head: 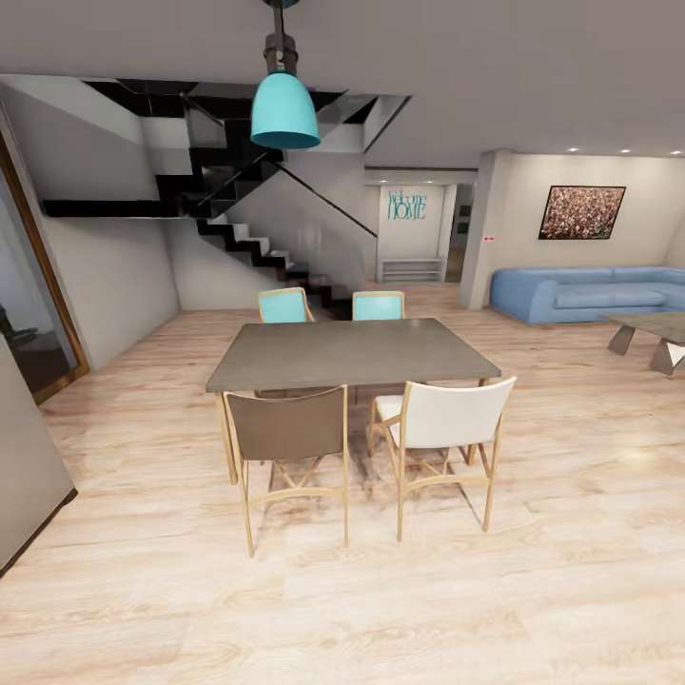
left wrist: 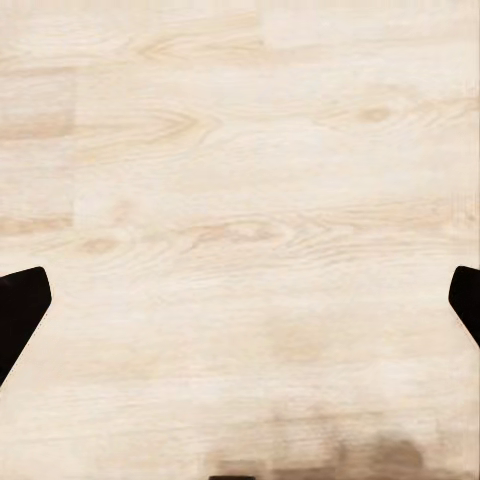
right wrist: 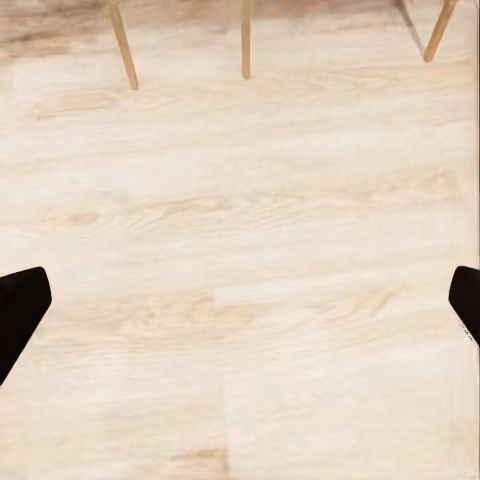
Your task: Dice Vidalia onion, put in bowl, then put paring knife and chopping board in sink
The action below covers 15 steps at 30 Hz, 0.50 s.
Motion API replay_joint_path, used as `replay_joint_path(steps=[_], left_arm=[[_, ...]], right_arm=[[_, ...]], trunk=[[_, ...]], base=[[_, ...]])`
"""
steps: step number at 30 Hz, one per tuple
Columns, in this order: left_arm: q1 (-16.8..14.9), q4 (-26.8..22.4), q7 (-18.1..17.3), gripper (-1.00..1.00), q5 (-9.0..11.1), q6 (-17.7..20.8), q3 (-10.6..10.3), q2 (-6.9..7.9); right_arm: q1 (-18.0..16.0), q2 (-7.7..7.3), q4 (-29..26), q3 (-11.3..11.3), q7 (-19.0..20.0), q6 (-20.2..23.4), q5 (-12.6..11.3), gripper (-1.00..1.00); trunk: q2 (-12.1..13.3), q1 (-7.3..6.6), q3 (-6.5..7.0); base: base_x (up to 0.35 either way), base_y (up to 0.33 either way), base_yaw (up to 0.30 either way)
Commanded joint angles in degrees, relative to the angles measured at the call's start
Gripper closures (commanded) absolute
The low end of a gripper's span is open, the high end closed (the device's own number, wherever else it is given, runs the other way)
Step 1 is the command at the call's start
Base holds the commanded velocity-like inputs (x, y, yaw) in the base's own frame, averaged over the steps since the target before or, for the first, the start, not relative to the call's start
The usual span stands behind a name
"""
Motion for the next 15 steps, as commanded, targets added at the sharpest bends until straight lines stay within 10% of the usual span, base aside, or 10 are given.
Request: replay_joint_path(steps=[1, 15], left_arm=[[0.0, 0.1, 0.0, -1.0, 0.1, -0.2, 0.0, 0.01], [0.0, 2.9, -0.1, -1.0, 0.2, -0.2, 0.0, 0.38]], right_arm=[[0.0, 0.0, -0.3, 0.0, -0.1, -0.2, 0.0, -1.0], [0.0, 0.19, 1.8, -0.1, -0.9, -0.5, 0.0, -1.0]], trunk=[[0.0, 0.0, -0.05], [0.0, 0.0, -0.05]], base=[[0.0, 0.0, 0.0], [0.0, 0.0, 0.079]])
